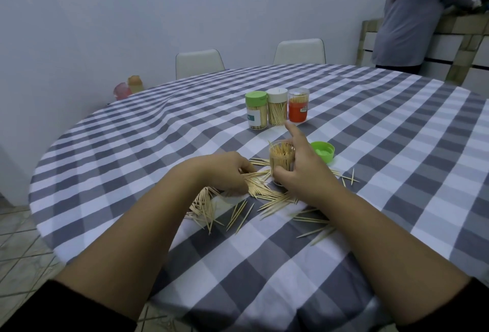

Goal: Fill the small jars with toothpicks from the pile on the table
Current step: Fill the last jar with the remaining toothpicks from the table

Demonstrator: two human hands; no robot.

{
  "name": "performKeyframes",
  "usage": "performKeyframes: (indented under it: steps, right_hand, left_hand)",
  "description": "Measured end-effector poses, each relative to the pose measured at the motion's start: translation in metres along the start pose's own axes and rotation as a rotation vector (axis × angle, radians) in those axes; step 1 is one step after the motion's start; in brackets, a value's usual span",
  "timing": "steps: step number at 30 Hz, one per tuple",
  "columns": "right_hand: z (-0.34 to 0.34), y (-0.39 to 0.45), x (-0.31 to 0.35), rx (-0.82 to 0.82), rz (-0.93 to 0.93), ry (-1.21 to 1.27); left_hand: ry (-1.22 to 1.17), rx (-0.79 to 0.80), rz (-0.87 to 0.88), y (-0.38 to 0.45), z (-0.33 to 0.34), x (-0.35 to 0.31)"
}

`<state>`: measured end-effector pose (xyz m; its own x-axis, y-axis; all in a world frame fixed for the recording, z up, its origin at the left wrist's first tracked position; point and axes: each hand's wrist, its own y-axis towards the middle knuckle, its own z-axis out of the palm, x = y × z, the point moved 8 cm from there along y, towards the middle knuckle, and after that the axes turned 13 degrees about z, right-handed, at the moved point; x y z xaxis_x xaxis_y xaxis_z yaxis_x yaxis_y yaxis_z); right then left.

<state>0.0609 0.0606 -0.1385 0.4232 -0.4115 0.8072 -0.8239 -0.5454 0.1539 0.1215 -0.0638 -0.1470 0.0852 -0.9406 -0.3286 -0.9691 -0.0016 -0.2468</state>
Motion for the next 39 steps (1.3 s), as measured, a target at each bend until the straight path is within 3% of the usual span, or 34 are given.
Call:
performKeyframes:
  steps: [5, 12, 18, 27, 32, 39]
  right_hand:
    - [-0.001, 0.001, -0.002, -0.002, 0.007, 0.004]
    - [-0.001, 0.003, -0.005, 0.006, 0.028, 0.026]
    - [-0.005, 0.005, -0.009, -0.021, 0.05, 0.029]
    - [-0.021, 0.005, -0.015, -0.134, 0.158, 0.009]
    - [-0.022, 0.002, -0.014, -0.122, 0.171, -0.004]
    - [-0.007, 0.001, -0.009, -0.017, 0.094, 0.037]
  left_hand:
    - [0.194, 0.057, 0.058, 0.004, 0.007, -0.013]
    - [0.38, 0.006, 0.114, 0.013, 0.0, -0.026]
    - [0.611, -0.05, 0.058, 0.022, 0.005, -0.029]
    - [0.583, -0.209, 0.02, 0.022, 0.003, -0.034]
    - [0.541, -0.269, 0.014, 0.014, -0.001, -0.018]
    - [0.331, -0.488, -0.023, 0.007, -0.016, 0.009]
